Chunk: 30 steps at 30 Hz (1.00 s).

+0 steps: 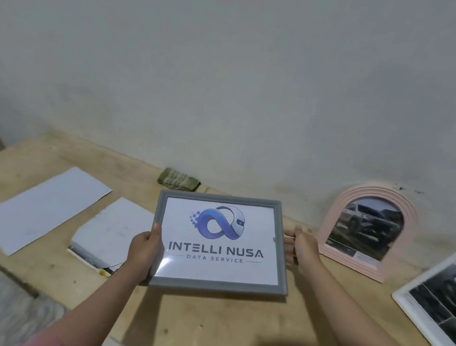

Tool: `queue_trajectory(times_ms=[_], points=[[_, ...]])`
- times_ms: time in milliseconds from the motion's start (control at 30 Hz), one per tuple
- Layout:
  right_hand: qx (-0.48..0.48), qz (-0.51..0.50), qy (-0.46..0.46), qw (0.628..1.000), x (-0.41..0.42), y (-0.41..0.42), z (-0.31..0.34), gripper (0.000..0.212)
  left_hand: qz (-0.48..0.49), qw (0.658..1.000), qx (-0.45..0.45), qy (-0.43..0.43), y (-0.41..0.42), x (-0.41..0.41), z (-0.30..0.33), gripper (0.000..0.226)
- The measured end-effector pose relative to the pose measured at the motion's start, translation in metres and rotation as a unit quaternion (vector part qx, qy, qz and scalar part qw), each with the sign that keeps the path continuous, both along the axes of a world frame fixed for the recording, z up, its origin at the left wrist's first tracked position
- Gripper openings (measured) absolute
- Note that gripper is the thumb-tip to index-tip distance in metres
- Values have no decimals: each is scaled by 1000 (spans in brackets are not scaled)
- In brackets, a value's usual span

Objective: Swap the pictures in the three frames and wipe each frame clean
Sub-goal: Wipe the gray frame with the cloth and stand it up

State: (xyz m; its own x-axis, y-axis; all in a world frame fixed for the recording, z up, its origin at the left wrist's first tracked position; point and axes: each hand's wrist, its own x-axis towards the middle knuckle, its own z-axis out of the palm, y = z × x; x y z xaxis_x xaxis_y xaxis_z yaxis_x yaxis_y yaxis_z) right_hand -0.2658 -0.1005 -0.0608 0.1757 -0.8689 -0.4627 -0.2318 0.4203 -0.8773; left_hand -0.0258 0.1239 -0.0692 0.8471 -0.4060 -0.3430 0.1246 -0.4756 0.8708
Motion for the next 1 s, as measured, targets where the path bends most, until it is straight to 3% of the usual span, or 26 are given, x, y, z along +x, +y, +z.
queue_trajectory(times_ms=[133,200,333,533,667,733,867,1000], points=[[15,47,28,998,50,-5,-12,30,57,998,30,-9,32,30,-1,48],[-10,61,35,997,83,-7,-15,20,76,996,41,-4,50,48,-2,48],[-105,107,89,985,154,-8,-21,19,107,993,51,-4,80,91,-8,56],[-254,200,130,937,278,-3,-12,20,125,991,54,-12,108,162,-17,52],[-271,305,196,891,347,-11,-23,31,124,990,66,0,117,200,-26,55],[-279,374,260,845,375,-15,-31,40,119,990,80,4,119,216,-31,56],[-324,485,448,677,403,-15,-44,48,106,990,95,8,115,235,-36,51],[-374,504,496,600,415,-19,-48,50,80,991,109,11,113,245,-39,50]])
